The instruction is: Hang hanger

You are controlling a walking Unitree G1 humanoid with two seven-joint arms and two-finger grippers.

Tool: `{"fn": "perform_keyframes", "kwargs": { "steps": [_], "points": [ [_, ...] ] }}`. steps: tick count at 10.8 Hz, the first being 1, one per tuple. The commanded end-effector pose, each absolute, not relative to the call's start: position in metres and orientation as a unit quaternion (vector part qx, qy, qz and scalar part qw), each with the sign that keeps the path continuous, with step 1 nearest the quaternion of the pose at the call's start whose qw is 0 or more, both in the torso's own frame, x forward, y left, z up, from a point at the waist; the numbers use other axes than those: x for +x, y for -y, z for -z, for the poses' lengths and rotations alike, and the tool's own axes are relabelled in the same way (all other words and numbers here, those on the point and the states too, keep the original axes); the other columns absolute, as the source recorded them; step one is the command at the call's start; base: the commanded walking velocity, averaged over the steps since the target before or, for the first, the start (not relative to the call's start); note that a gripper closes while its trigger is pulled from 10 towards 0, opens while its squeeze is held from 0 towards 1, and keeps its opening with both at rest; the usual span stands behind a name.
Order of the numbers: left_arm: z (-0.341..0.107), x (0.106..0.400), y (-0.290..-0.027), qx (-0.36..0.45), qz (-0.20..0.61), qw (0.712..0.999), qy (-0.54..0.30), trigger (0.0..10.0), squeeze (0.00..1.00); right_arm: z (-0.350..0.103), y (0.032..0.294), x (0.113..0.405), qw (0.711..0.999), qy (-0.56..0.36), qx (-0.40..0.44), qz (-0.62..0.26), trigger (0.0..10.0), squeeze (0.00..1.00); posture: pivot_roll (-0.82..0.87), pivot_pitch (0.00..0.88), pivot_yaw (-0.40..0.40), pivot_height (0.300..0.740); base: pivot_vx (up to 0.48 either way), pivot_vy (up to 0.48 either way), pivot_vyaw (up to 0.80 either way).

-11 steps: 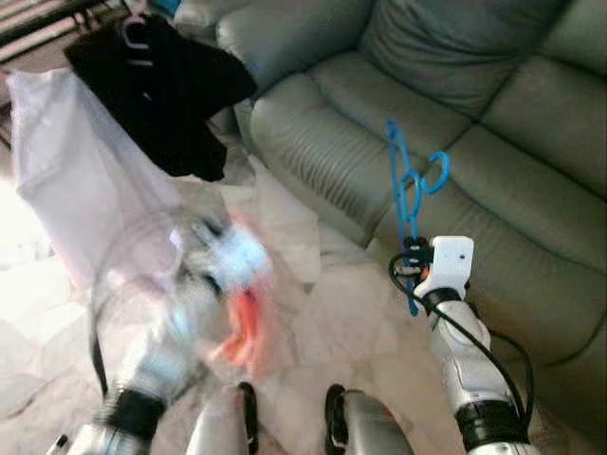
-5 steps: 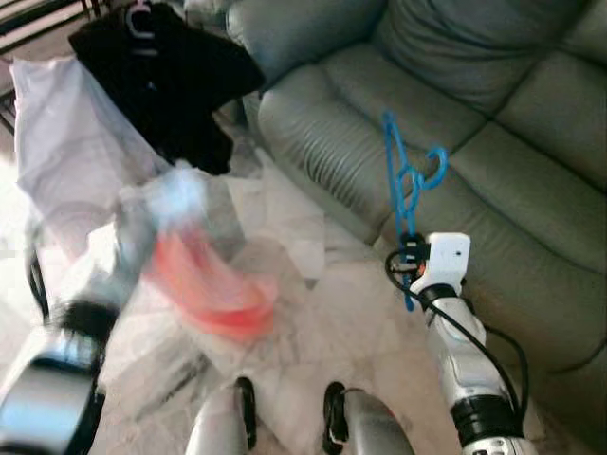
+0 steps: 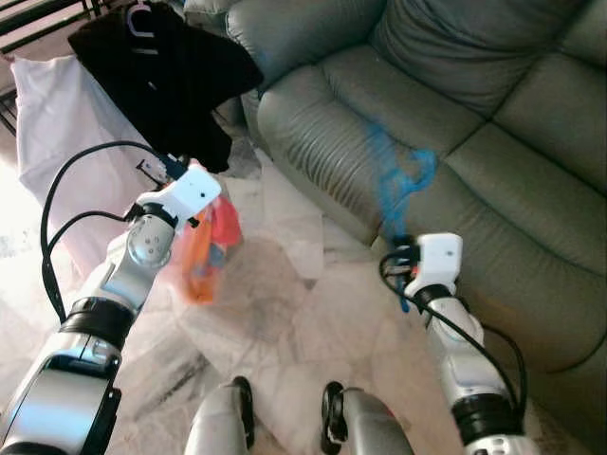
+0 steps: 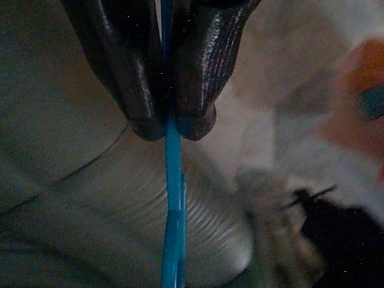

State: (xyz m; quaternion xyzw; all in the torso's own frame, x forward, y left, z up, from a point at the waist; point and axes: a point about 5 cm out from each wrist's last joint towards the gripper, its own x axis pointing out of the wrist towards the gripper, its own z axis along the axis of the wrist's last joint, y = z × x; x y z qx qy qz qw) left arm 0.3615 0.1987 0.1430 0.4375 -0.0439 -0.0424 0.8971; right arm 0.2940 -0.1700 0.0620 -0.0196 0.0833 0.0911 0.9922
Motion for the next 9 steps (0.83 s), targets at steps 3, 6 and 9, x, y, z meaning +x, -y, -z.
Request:
{"fn": "perform_keyframes", "kwargs": {
  "steps": [3,6,9],
  "points": [
    [-0.141,0.367,-0.229,0.347,-0.127,0.929,-0.005,10.0,0.0,-0.068,0.203,0.296,0.989,-0.097,-0.062,-0.091,10.0,0.0,-0.01,0.204,-0.012,0.74,0.0,0.0,0.0],
    [-0.11,0.348,-0.262,0.481,-0.134,0.862,-0.084,10.0,0.0,-0.064,0.186,0.293,0.986,-0.104,-0.058,-0.121,10.0,0.0,-0.01,0.204,-0.012,0.74,0.0,0.0,0.0],
    [-0.07,0.333,-0.187,0.423,0.201,0.871,-0.151,10.0,0.0,-0.062,0.182,0.291,0.984,-0.105,-0.063,-0.132,10.0,0.0,-0.01,0.206,-0.013,0.74,0.0,0.0,0.0]
  ]
}}
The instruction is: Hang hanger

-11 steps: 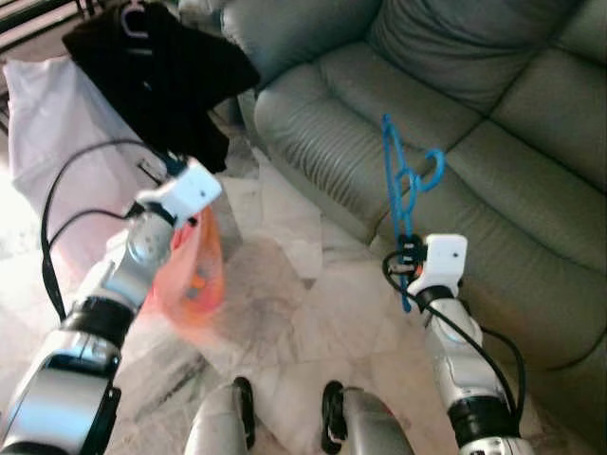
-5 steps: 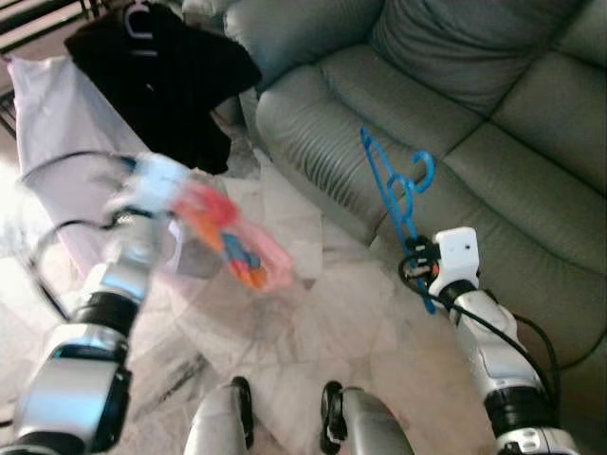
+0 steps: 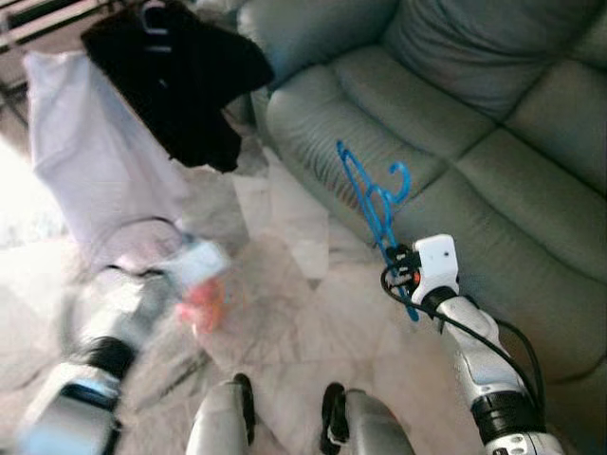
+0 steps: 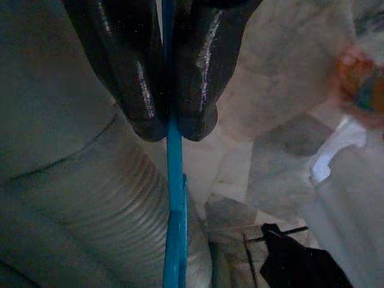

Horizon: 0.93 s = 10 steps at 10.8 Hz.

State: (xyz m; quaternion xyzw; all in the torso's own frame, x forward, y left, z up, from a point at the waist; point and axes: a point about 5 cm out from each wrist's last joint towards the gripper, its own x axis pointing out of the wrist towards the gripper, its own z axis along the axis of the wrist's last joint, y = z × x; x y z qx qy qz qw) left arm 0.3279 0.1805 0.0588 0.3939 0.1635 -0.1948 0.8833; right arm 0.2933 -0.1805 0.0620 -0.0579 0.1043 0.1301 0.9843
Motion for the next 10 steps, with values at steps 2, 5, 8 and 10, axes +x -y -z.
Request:
{"fn": "perform_keyframes", "kwargs": {
  "steps": [2,5,8,10],
  "points": [
    [-0.123,0.368,-0.164,0.268,0.05,0.961,-0.039,10.0,0.0,-0.064,0.179,0.294,0.984,-0.101,-0.064,-0.135,10.0,0.0,-0.02,0.2,-0.01,0.74,0.0,0.0,0.0],
    [-0.134,0.36,-0.158,0.302,0.141,0.942,0.018,10.0,0.0,-0.066,0.181,0.292,0.981,-0.099,-0.062,-0.155,10.0,0.0,-0.02,0.205,-0.006,0.74,0.0,0.0,0.0],
    [-0.156,0.348,-0.13,0.315,0.237,0.911,0.117,10.0,0.0,-0.069,0.186,0.292,0.968,-0.116,-0.064,-0.211,10.0,0.0,-0.02,0.205,-0.01,0.74,0.0,0.0,0.0],
    [-0.155,0.342,-0.126,0.333,0.28,0.892,0.124,10.0,0.0,-0.073,0.192,0.288,0.956,-0.124,-0.068,-0.256,10.0,0.0,-0.02,0.204,-0.005,0.74,0.0,0.0,0.0]
  ]
}}
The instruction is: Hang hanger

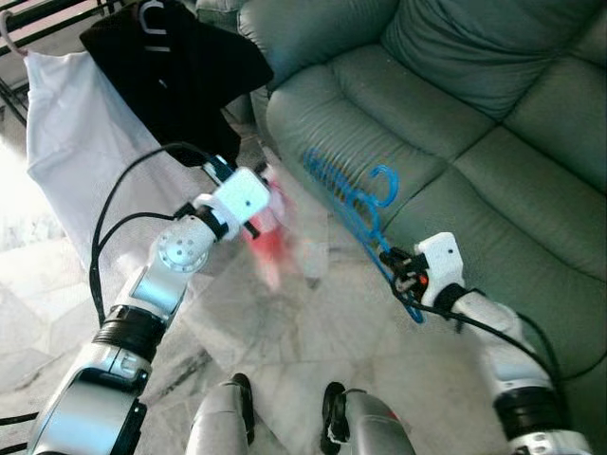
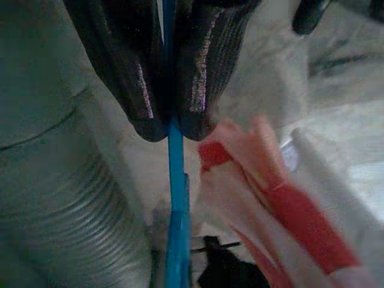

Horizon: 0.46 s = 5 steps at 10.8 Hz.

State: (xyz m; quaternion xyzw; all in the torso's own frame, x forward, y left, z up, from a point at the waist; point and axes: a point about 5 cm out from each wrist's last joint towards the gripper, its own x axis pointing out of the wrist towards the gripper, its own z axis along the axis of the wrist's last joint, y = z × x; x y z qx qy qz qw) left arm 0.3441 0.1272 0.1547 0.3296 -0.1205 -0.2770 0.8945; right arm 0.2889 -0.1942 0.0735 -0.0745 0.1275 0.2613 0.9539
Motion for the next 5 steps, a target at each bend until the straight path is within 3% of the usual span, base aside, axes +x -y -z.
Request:
{"fn": "perform_keyframes", "kwargs": {
  "steps": [1,3,5],
  "points": [
    [-0.148,0.339,-0.128,0.372,0.307,0.867,0.122,10.0,0.0,-0.08,0.2,0.284,0.943,-0.129,-0.076,-0.298,10.0,0.0,-0.03,0.207,-0.006,0.74,0.0,0.0,0.0],
    [-0.14,0.343,-0.141,0.445,0.31,0.834,0.103,10.0,0.0,-0.09,0.208,0.276,0.919,-0.144,-0.089,-0.355,10.0,0.0,-0.03,0.213,-0.004,0.74,0.0,0.0,0.0],
    [-0.142,0.362,-0.163,0.482,0.207,0.85,0.055,10.0,0.0,-0.099,0.218,0.265,0.893,-0.171,-0.108,-0.403,10.0,0.0,-0.03,0.216,-0.001,0.74,0.0,0.0,0.0]
  ]
}}
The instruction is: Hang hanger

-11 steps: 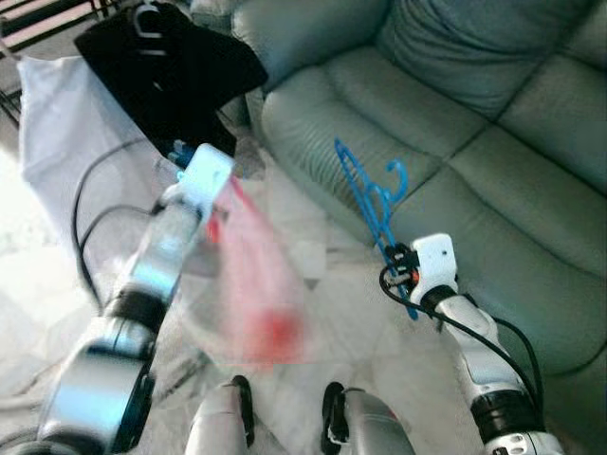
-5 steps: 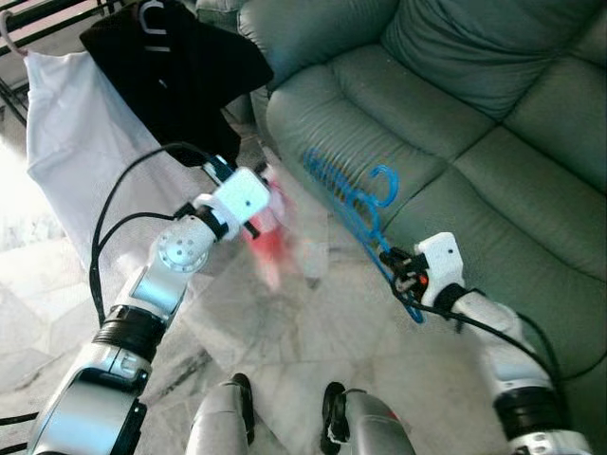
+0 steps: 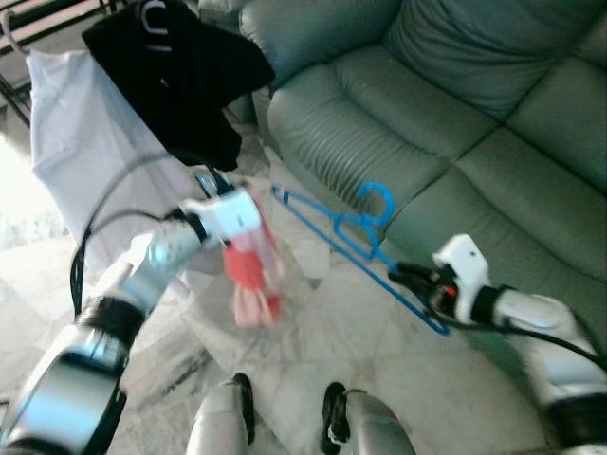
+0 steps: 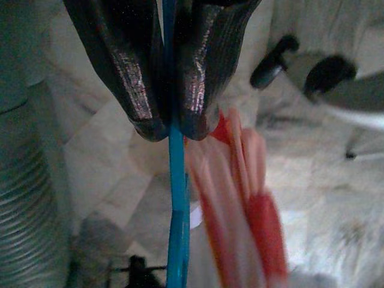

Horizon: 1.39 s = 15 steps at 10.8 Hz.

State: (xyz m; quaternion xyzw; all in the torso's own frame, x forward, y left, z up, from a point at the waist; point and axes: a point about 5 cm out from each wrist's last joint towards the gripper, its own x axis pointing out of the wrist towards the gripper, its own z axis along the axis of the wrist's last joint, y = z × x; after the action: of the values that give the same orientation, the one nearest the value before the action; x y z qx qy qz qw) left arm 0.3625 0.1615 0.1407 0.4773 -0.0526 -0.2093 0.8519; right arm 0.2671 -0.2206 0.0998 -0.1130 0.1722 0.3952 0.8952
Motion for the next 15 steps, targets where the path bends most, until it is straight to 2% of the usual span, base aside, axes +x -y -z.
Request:
{"fn": "perform_keyframes", "kwargs": {
  "steps": [1,4,5,6,8,9,11,13,15],
  "points": [
    [-0.145,0.372,-0.181,0.477,0.127,0.869,0.022,10.0,0.0,-0.104,0.226,0.255,0.87,-0.197,-0.119,-0.436,10.0,0.0,-0.04,0.216,-0.001,0.74,0.0,0.0,0.0],
    [-0.145,0.376,-0.192,0.476,0.107,0.873,0.003,10.0,0.0,-0.115,0.242,0.245,0.844,-0.23,-0.147,-0.462,10.0,0.0,-0.05,0.22,-0.004,0.74,0.0,0.0,0.0],
    [-0.144,0.376,-0.187,0.468,0.127,0.875,0.005,10.0,0.0,-0.123,0.249,0.248,0.842,-0.232,-0.161,-0.46,10.0,0.0,-0.05,0.216,-0.01,0.74,0.0,0.0,0.0],
    [-0.144,0.372,-0.173,0.44,0.183,0.879,0.022,10.0,0.0,-0.123,0.25,0.251,0.843,-0.229,-0.17,-0.457,10.0,0.0,-0.05,0.215,-0.012,0.74,0.0,0.0,0.0],
    [-0.137,0.366,-0.164,0.46,0.244,0.854,0.027,10.0,0.0,-0.124,0.245,0.259,0.847,-0.204,-0.208,-0.445,10.0,0.0,-0.05,0.211,-0.017,0.74,0.0,0.0,0.0],
    [-0.135,0.363,-0.161,0.456,0.265,0.849,0.029,10.0,0.0,-0.122,0.244,0.259,0.846,-0.207,-0.205,-0.448,10.0,0.0,-0.05,0.209,-0.018,0.74,0.0,0.0,0.0],
    [-0.134,0.354,-0.146,0.455,0.338,0.823,0.041,10.0,0.0,-0.116,0.244,0.26,0.842,-0.213,-0.211,-0.45,10.0,0.0,-0.05,0.208,-0.019,0.74,0.0,0.0,0.0],
    [-0.141,0.355,-0.137,0.448,0.348,0.822,0.057,10.0,0.0,-0.105,0.237,0.26,0.835,-0.227,-0.184,-0.466,10.0,0.0,-0.05,0.207,-0.021,0.74,0.0,0.0,0.0],
    [-0.147,0.351,-0.133,0.44,0.367,0.817,0.063,10.0,0.0,-0.096,0.235,0.263,0.83,-0.234,-0.192,-0.469,10.0,0.0,-0.05,0.206,-0.023,0.74,0.0,0.0,0.0]
  ]
}}
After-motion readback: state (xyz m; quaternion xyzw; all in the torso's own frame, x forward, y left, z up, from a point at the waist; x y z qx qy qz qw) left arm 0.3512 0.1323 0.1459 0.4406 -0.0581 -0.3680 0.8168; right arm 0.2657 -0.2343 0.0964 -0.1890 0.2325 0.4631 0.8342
